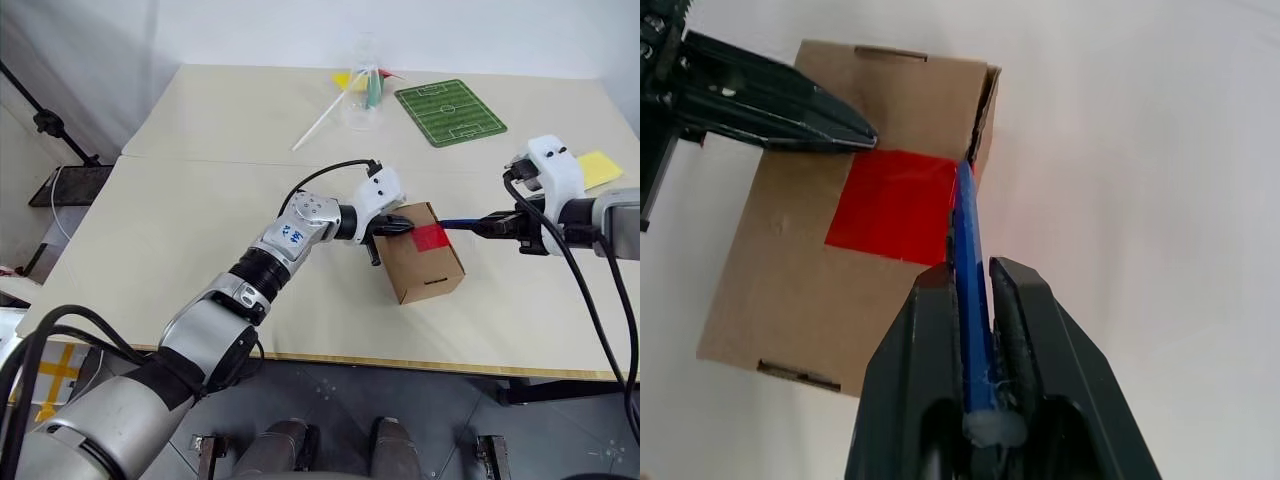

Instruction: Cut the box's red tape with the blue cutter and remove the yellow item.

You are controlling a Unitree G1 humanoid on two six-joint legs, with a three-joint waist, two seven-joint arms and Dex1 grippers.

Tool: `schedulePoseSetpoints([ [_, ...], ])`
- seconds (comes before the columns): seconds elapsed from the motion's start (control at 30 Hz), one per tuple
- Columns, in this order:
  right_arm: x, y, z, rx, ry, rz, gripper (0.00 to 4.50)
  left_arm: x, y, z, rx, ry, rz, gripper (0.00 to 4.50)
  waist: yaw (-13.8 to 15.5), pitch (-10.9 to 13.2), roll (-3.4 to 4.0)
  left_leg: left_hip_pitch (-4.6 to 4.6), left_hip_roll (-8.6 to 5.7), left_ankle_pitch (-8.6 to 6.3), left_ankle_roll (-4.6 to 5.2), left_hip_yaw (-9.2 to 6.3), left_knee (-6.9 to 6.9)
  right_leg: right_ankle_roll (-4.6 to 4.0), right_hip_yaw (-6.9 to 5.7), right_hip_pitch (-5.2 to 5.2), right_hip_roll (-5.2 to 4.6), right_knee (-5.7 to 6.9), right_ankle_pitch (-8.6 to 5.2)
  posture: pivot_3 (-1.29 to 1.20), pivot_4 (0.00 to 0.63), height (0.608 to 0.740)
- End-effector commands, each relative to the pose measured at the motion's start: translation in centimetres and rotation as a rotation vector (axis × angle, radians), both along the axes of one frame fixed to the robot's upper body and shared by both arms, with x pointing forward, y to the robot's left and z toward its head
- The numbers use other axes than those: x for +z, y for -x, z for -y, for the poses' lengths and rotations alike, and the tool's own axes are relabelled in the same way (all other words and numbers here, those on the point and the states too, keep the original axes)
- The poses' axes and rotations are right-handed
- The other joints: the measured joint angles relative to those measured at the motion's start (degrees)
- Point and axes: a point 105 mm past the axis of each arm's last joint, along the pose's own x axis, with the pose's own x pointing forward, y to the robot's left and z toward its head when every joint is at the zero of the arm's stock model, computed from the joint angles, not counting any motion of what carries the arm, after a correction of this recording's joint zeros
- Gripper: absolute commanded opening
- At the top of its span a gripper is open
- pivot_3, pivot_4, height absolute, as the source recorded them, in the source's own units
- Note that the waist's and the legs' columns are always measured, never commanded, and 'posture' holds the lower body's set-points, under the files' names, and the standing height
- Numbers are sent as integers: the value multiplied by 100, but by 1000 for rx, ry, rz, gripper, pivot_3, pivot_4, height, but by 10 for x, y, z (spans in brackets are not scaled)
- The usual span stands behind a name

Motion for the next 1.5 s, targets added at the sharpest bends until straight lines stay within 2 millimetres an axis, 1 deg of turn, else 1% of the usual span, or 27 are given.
schedulePoseSetpoints([
  [0.03,2,1,1,0,-1,-75,169,-27,1,-5,-2,-127,-7,0,-6,-1,1,1,-2,0,0,0,1,0,2,0,-2,2,0,0,150,740],
  [0.1,5,1,1,1,-21,-122,169,-33,3,-4,-7,-154,-10,0,-8,-1,2,3,-3,0,0,1,4,0,4,1,-3,6,0,0,150,740],
  [0.27,8,2,5,-23,-26,-220,169,-39,6,-1,-16,-170,-32,0,9,-2,2,4,-9,0,1,-4,5,0,5,3,-8,7,0,0,150,740],
  [0.33,10,3,3,-18,-49,-255,169,-42,7,-1,-20,-180,-38,0,16,-2,1,3,-9,-1,1,-8,5,0,3,3,-8,7,0,0,150,740],
  [0.47,22,-1,-4,-1,-117,-302,169,-55,11,0,-32,-211,-69,0,7,-3,2,4,-11,-1,1,-10,5,0,3,4,-10,7,0,0,150,740],
  [0.7,26,0,-6,-3,-133,-399,169,-77,23,2,-69,-258,-134,0,14,-4,2,4,-16,-2,0,-25,5,0,4,9,-15,7,0,0,150,740],
  [0.83,28,-1,-7,-9,-140,-425,169,-84,26,2,-77,-277,-156,0,16,-16,-6,4,-20,-2,0,-36,5,0,4,12,-18,7,0,0,150,740],
  [1.03,19,6,-2,-29,-129,-494,169,-98,33,1,-83,-293,-234,0,24,-43,-21,4,-31,-3,0,-65,5,-1,4,18,-30,6,0,0,150,740],
  [1.1,18,7,-2,-34,-136,-508,169,-107,37,-2,-93,-324,-261,0,17,-50,-20,4,-39,-3,0,-67,3,-1,0,20,-68,7,0,0,150,740],
  [1.23,18,10,-4,-30,-144,-536,169,-117,41,-4,-96,-360,-284,0,14,-67,-28,9,-48,-4,2,-70,2,-1,-4,20,-79,3,0,0,150,740],
  [1.43,14,16,-5,-35,-155,-592,169,-128,46,-8,-103,-395,-322,0,14,-113,-54,10,-50,-5,4,-78,0,-1,-6,22,-82,0,0,0,150,740],
  [1.5,12,18,-5,-42,-161,-612,169,-129,45,-8,-82,-385,-324,0,14,-131,-56,10,-51,-6,5,-78,0,-1,-6,25,-83,-6,-1,0,150,740],
])
